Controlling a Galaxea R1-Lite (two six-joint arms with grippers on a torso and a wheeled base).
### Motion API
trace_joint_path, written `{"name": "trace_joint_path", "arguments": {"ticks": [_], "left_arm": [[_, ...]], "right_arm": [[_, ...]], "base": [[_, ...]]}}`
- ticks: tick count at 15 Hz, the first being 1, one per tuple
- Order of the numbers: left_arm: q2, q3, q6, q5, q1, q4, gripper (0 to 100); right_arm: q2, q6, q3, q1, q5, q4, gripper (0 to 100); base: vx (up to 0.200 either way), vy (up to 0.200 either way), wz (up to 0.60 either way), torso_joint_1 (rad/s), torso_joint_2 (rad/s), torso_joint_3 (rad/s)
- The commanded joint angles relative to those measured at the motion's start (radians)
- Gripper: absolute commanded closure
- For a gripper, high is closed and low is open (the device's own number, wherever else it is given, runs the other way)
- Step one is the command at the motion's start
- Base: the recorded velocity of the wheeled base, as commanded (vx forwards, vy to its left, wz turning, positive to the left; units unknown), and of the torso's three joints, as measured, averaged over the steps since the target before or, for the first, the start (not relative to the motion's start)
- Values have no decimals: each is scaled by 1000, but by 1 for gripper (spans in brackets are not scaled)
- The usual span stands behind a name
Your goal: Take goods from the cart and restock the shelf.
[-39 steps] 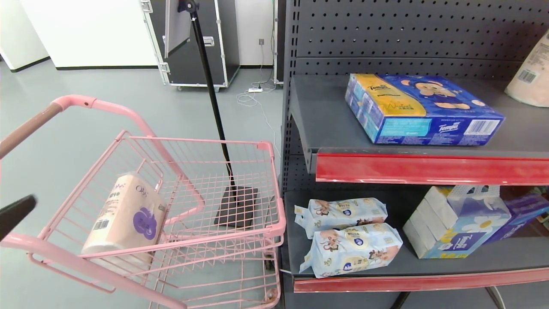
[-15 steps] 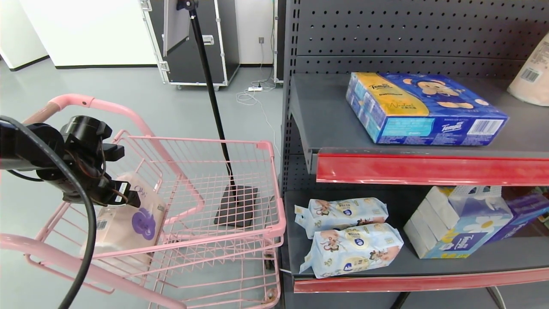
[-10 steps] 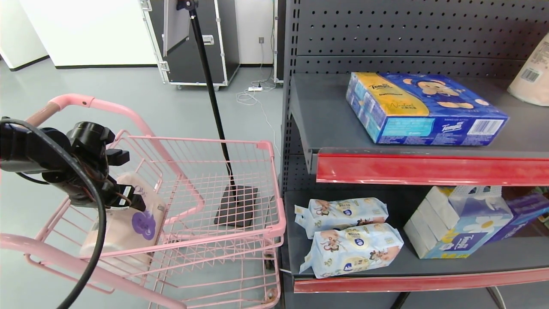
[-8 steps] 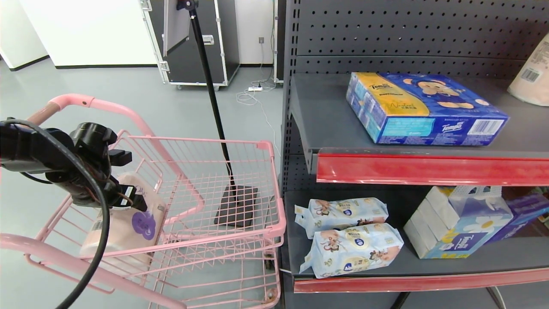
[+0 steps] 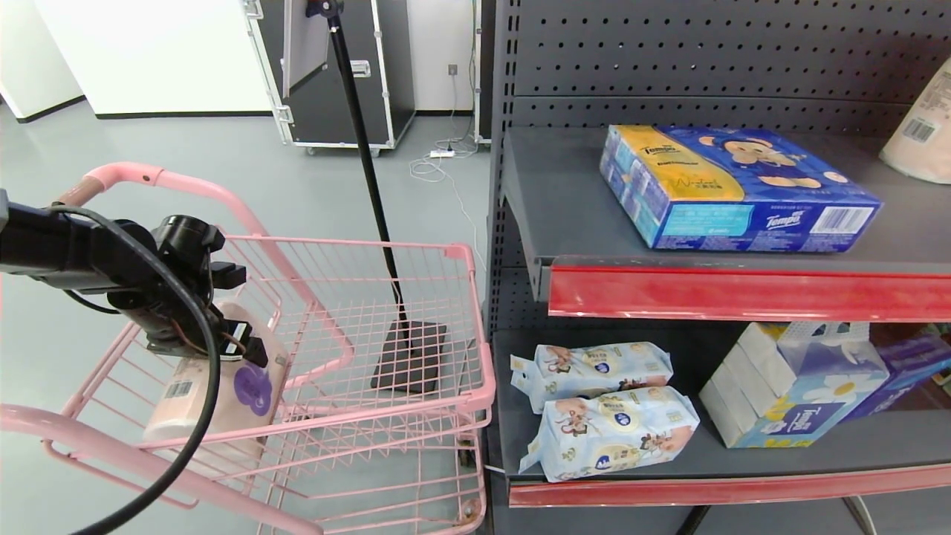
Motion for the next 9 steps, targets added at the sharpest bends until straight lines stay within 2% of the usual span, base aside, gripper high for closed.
{"name": "trace_joint_path", "arguments": {"ticks": [1,8,9], "left_arm": [[27,-4,0,1,-4,0,0],[99,-40,-2,1,-2,-7,0],[99,-32,-3,1,-1,-7,100]], "right_arm": [[1,0,0,0,-1,1,0],[1,0,0,0,1,1,0],[1,0,0,0,1,1,0]], "base": [[0,0,0,0,0,0],[0,0,0,0,0,0],[0,0,0,0,0,0]]}}
